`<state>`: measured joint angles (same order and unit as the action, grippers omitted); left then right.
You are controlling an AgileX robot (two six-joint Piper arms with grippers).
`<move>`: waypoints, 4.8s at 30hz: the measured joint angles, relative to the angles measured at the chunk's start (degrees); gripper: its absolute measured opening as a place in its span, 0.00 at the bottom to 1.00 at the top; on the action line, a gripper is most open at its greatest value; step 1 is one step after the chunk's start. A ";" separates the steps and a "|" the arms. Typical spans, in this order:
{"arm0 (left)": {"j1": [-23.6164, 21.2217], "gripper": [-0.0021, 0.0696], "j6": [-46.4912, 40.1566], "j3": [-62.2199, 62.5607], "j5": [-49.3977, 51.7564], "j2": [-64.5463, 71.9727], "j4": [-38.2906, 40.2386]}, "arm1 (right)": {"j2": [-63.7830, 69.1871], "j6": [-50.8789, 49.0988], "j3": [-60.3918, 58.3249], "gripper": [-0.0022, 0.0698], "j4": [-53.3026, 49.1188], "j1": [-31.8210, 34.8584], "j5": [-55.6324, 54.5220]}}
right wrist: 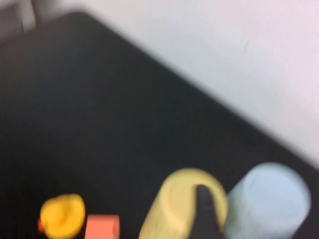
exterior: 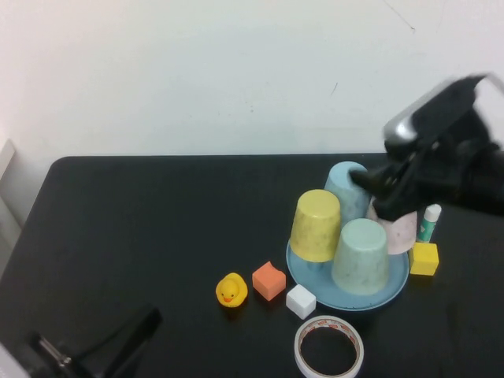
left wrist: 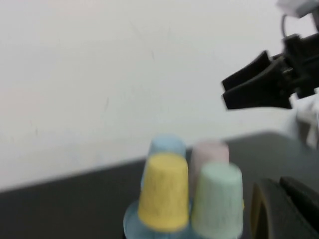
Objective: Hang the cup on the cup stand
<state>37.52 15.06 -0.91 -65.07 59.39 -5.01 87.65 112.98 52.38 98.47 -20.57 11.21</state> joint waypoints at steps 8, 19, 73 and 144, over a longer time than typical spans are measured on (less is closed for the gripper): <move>0.00 0.03 -1.44 -0.04 6.25 -7.66 6.62 | -17.65 0.00 -6.11 0.10 0.09 0.00 0.95; 0.00 0.03 -10.05 -0.04 7.45 -7.93 6.42 | -42.27 -0.20 -22.40 0.03 0.09 0.00 1.09; 0.00 0.03 -10.42 -0.04 8.69 -8.02 -5.14 | -76.99 2.02 -40.20 0.03 0.09 0.00 -4.61; 0.00 0.03 -27.61 -0.04 14.88 -9.86 5.01 | -88.34 -110.46 -53.67 0.03 -107.03 23.55 7.69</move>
<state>37.52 -12.56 -0.95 -50.19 49.52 0.00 -0.69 2.52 -1.29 -8.55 2.98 18.90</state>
